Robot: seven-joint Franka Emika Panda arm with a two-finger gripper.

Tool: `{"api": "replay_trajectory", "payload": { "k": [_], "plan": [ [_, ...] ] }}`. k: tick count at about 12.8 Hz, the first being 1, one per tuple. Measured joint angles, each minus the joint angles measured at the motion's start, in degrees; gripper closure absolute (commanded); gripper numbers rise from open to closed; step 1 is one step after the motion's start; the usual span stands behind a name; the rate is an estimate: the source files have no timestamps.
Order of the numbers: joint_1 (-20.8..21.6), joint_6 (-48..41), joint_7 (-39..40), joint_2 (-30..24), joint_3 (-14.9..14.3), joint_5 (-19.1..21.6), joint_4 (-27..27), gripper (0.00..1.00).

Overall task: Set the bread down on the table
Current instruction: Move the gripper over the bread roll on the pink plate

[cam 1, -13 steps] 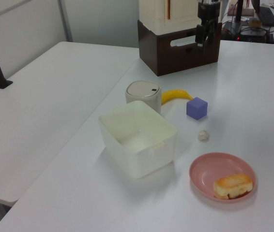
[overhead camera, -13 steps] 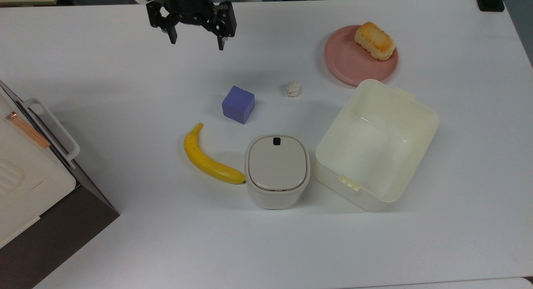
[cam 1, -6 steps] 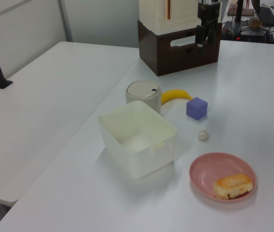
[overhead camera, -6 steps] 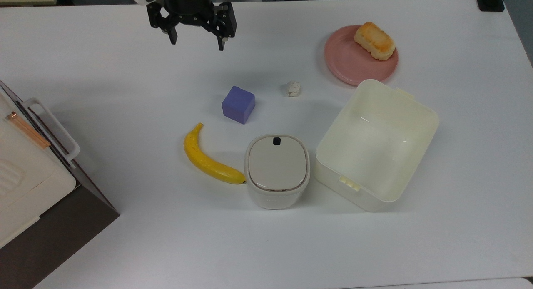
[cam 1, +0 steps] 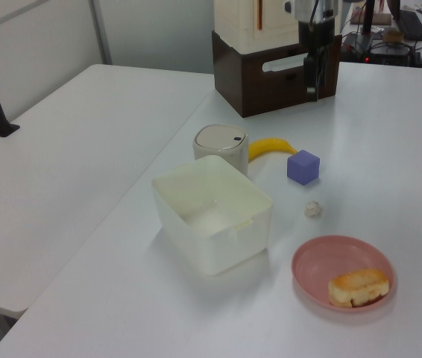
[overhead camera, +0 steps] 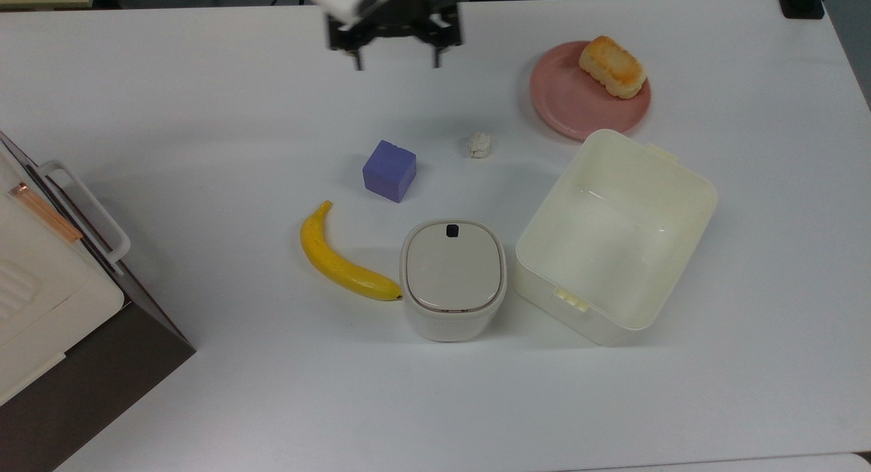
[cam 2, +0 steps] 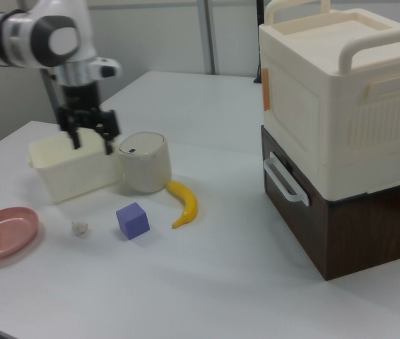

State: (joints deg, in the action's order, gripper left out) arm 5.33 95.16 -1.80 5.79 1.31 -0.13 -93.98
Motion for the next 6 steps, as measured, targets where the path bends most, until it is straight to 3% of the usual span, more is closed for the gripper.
{"api": "replay_trajectory", "payload": {
  "k": [2,6],
  "plan": [
    [6.4,-0.1,0.0,0.9,0.2,1.4,-0.1,0.0],
    [14.8,0.0,-1.7,4.8,0.3,5.3,-0.2,0.0]
  ]
}}
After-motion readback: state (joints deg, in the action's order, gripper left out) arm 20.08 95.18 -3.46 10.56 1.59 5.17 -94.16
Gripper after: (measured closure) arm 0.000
